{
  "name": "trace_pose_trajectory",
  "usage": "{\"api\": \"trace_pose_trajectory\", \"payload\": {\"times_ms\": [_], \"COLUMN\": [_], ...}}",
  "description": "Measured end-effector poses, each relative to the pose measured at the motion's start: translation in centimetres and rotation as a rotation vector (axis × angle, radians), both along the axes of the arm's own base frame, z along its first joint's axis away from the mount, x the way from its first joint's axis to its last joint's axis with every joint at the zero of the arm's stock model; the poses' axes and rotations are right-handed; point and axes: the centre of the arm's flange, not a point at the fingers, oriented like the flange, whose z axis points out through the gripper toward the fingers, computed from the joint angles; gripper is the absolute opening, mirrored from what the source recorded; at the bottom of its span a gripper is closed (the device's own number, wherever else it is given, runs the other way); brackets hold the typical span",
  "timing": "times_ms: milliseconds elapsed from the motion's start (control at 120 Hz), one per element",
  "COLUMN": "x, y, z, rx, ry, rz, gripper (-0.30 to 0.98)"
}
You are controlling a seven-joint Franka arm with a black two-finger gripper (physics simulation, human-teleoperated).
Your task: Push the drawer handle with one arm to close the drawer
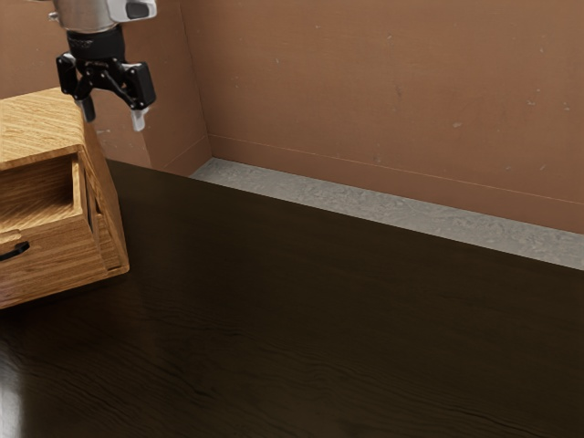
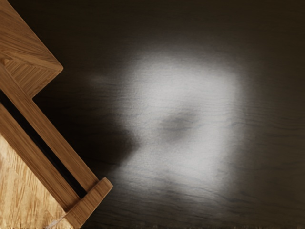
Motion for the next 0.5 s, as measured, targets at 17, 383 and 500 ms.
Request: {"api": "trace_pose_trajectory", "payload": {"times_ms": [17, 383, 500], "x": [0.0, -5.3, -5.9], "y": [0.0, -3.1, -5.7], "z": [0.0, 12.9, 12.8], "rx": [0.000, -0.011, -0.018], "ry": [0.001, -0.173, -0.135], "rz": [0.002, -0.014, -0.060], "gripper": [0.69, 0.69, 0.69]}}
